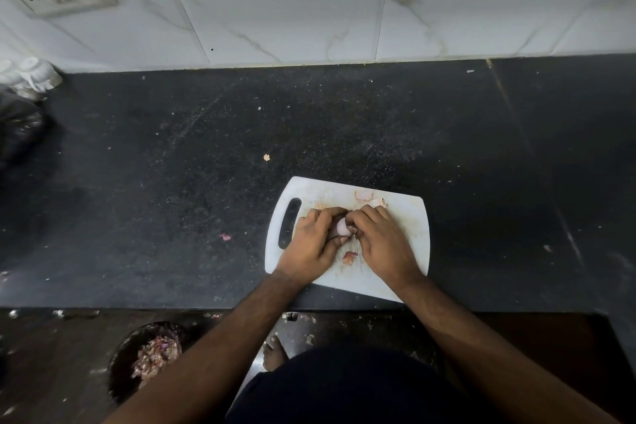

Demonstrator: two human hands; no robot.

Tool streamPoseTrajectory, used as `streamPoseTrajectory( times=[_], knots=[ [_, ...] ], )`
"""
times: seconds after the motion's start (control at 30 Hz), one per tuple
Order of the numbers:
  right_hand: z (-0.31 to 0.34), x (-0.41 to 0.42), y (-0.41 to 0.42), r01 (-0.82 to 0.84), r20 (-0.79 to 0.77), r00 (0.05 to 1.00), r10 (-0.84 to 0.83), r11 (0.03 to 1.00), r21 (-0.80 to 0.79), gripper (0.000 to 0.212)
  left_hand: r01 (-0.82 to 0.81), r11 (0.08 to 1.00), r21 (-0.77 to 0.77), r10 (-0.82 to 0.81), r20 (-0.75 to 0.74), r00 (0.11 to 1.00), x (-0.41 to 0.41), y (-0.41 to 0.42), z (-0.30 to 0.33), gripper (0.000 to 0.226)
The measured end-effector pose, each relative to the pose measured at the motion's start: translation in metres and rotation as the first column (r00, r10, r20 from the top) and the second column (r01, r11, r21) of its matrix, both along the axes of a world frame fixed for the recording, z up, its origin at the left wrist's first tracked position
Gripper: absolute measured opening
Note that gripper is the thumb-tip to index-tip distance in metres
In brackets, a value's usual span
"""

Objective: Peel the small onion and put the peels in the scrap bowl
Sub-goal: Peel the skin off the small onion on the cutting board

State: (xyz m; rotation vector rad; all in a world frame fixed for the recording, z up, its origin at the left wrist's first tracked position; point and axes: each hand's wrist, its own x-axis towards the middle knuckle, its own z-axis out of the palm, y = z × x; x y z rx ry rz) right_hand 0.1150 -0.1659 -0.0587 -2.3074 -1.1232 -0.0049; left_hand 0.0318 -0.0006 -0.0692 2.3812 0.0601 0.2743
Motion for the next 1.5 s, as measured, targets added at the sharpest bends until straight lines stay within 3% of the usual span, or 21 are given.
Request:
streamPoseTrajectory(
  times=[0.23, 0.37, 0.57, 0.73, 0.9, 1.13, 1.33, 1.5],
  knots=[
    [-0.007, 0.004, -0.004, 0.162, -0.19, 0.972, -0.135, 0.978, 0.132, 0.023, -0.007, 0.999, -0.032, 0.007, -0.021, 1.0, 0.0, 0.0, 0.002, 0.032],
    [-0.004, 0.003, -0.004, 0.107, -0.237, 0.969, -0.063, 0.978, 0.181, 0.015, -0.006, 1.0, -0.013, 0.007, 0.022, 1.0, 0.001, -0.001, 0.003, 0.027],
    [-0.005, 0.003, -0.005, 0.078, -0.198, 0.979, -0.041, 0.979, 0.186, 0.019, -0.037, 0.999, -0.02, 0.038, 0.038, 0.999, 0.002, 0.002, 0.002, 0.032],
    [-0.006, -0.001, -0.003, 0.056, -0.152, 0.988, -0.033, 0.987, 0.151, 0.014, 0.033, 0.999, 0.008, -0.033, -0.005, 0.999, 0.002, 0.001, 0.001, 0.049],
    [-0.003, -0.003, -0.005, 0.034, -0.12, 0.993, -0.017, 0.989, 0.144, 0.003, -0.046, 0.995, -0.093, 0.044, -0.014, 0.999, -0.003, -0.002, 0.002, 0.044],
    [-0.005, 0.0, -0.006, 0.067, -0.183, 0.983, -0.032, 0.98, 0.189, 0.013, -0.08, 0.993, -0.086, 0.078, -0.019, 0.997, -0.002, -0.001, 0.003, 0.04],
    [-0.006, -0.002, -0.01, 0.06, -0.16, 0.987, -0.031, 0.981, 0.182, 0.017, 0.009, 0.999, 0.034, -0.01, 0.016, 1.0, -0.002, -0.002, 0.001, 0.039],
    [-0.004, -0.001, -0.01, 0.095, -0.233, 0.972, -0.045, 0.973, 0.209, 0.013, 0.04, 0.997, 0.063, -0.039, -0.018, 0.999, -0.003, -0.003, 0.0, 0.04]
  ],
)
